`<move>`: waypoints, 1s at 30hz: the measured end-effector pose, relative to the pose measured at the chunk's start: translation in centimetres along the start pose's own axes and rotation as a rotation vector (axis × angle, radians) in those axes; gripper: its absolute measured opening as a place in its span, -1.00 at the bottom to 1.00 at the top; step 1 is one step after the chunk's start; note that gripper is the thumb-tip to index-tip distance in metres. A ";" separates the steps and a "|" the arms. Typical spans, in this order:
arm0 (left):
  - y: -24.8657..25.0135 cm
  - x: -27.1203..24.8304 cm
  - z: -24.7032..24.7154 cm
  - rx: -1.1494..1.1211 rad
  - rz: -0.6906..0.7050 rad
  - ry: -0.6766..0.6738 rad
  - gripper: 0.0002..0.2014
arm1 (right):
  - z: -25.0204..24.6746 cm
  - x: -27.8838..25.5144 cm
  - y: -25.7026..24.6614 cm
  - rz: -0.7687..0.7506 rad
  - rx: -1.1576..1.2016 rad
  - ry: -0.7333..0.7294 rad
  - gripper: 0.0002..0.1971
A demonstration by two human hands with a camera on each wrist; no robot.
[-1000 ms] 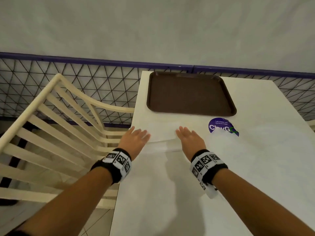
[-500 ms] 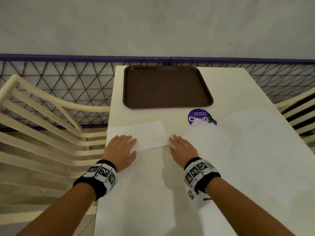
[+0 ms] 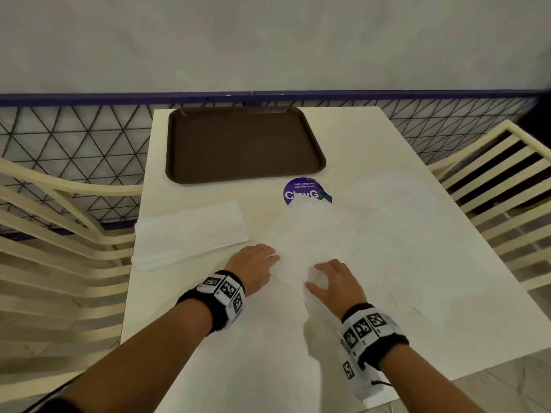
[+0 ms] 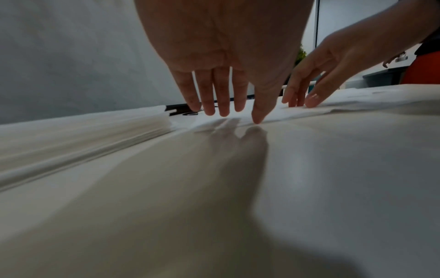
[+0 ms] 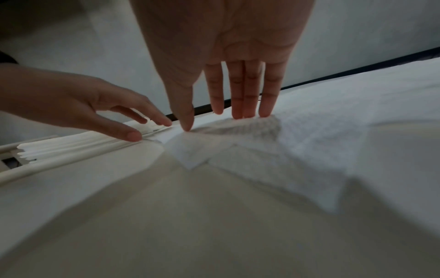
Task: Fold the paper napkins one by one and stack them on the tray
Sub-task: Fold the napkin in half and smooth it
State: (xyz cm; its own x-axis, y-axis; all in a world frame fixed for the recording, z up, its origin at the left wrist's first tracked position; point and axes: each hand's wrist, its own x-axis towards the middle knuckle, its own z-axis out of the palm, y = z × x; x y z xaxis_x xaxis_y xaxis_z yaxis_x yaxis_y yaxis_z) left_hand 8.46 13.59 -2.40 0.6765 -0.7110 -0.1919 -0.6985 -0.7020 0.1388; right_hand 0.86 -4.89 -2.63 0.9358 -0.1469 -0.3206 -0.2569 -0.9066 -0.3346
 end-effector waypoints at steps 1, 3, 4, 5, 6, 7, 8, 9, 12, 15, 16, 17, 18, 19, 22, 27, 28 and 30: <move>0.3 0.4 0.1 0.033 0.000 -0.060 -0.46 | -0.1 0.2 -0.2 0.002 -0.015 -0.009 -0.45; 0.7 1.0 -0.4 0.028 -0.023 -0.144 -0.47 | -0.4 0.4 -0.6 -0.007 -0.067 -0.043 -0.37; 0.9 1.3 -0.3 0.040 -0.017 -0.151 -0.47 | -0.4 0.5 -0.9 -0.016 -0.105 -0.063 -0.33; 1.0 1.6 -0.1 0.047 -0.012 -0.177 -0.48 | -0.4 0.4 -1.1 -0.027 -0.150 -0.084 -0.32; 1.1 1.9 -0.2 0.045 -0.015 -0.193 -0.49 | -0.4 0.3 -1.2 -0.041 -0.191 -0.096 -0.33; 1.2 2.1 -0.2 0.044 -0.024 -0.209 -0.50 | -0.4 0.3 -1.3 -0.054 -0.222 -0.100 -0.38; 1.3 2.2 -0.1 0.049 -0.031 -0.216 -0.51 | -0.4 0.2 -1.3 -0.063 -0.237 -0.100 -0.43; 1.3 2.4 -0.2 0.050 -0.030 -0.216 -0.52 | -0.4 0.1 -1.2 -0.072 -0.241 -0.097 -0.48; 1.4 2.6 -0.4 0.058 -0.019 -0.226 -0.54 | -0.6 0.0 -0.9 -0.093 -0.225 -0.090 -0.56; 1.3 2.5 -0.7 0.083 0.008 -0.256 -0.52 | -0.7 -0.1 -0.4 -0.103 -0.173 -0.068 -0.62; 1.4 2.4 -0.7 0.095 0.021 -0.259 -0.50 | -0.7 -0.2 -0.2 -0.104 -0.151 -0.054 -0.63; 1.4 2.3 -0.8 0.103 0.030 -0.265 -0.48 | -0.7 -0.2 0.0 -0.103 -0.128 -0.043 -0.63; 1.5 2.3 -0.9 0.113 0.038 -0.270 -0.48 | -0.8 -0.1 0.1 -0.102 -0.105 -0.037 -0.64; 1.7 2.3 -0.9 0.129 0.047 -0.277 -0.48 | -0.9 -0.1 0.2 -0.100 -0.085 -0.036 -0.64; 1.8 2.8 -1.1 0.164 0.057 -0.303 -0.54 | -1.1 0.1 0.3 -0.095 -0.028 -0.042 -0.65; 2.0 3.2 -1.2 0.124 0.085 -0.328 -0.54 | -1.8 0.2 1.1 -0.073 0.050 -0.045 -0.67; 2.1 3.2 -1.2 0.109 0.095 -0.330 -0.54 | -2.1 0.2 1.3 -0.068 0.063 -0.053 -0.67; 2.3 3.1 -1.1 0.054 0.092 -0.323 -0.54 | -2.6 0.0 1.8 -0.076 0.063 -0.072 -0.68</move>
State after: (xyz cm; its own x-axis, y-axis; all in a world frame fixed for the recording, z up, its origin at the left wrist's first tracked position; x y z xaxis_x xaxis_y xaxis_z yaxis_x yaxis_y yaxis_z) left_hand 9.18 9.76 -1.57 0.5067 -0.7159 -0.4803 -0.7708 -0.6258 0.1196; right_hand 1.03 -7.56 -0.92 0.9341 -0.0476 -0.3540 -0.2023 -0.8873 -0.4145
